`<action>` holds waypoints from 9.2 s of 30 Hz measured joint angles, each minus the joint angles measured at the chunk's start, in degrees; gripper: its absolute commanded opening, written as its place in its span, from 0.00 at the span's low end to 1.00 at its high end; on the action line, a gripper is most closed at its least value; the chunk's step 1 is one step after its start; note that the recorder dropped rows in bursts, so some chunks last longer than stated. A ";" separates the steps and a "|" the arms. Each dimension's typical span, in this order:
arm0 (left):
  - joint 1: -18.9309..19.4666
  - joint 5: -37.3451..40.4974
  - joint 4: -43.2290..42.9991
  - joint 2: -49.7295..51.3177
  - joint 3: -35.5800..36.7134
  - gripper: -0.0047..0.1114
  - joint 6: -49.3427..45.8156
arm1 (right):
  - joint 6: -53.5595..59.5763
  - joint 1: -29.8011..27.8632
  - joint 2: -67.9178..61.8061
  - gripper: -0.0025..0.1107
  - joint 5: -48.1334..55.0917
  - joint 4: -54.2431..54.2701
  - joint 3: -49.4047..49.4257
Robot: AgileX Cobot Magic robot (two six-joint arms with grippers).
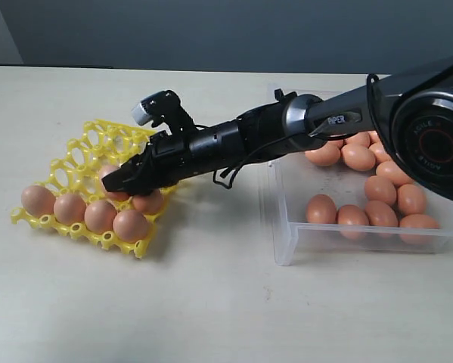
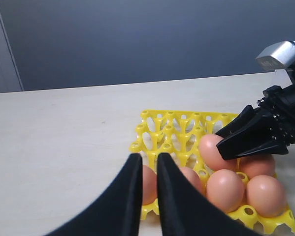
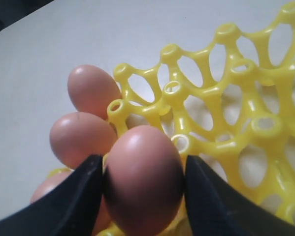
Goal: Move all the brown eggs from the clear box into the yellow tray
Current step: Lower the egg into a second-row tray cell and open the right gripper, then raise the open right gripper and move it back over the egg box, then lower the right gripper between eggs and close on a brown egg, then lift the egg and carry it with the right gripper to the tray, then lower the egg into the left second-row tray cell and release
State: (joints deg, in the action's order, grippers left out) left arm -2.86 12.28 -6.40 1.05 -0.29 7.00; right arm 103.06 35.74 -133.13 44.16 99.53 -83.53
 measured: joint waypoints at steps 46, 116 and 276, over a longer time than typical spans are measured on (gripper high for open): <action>0.00 0.00 0.00 0.00 0.00 0.15 0.00 | -43.71 9.02 4.52 0.05 -0.45 -41.22 0.37; 0.00 0.00 0.00 0.00 0.00 0.15 0.00 | -75.83 -18.50 9.76 0.44 -1.43 -103.30 0.35; 0.00 0.00 0.00 0.00 0.00 0.15 0.00 | -30.44 6.53 -2.16 0.55 -11.94 -35.89 -23.93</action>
State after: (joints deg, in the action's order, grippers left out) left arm -2.86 12.28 -6.40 1.05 -0.29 7.00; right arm 72.62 42.27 -135.29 32.22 63.64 -107.46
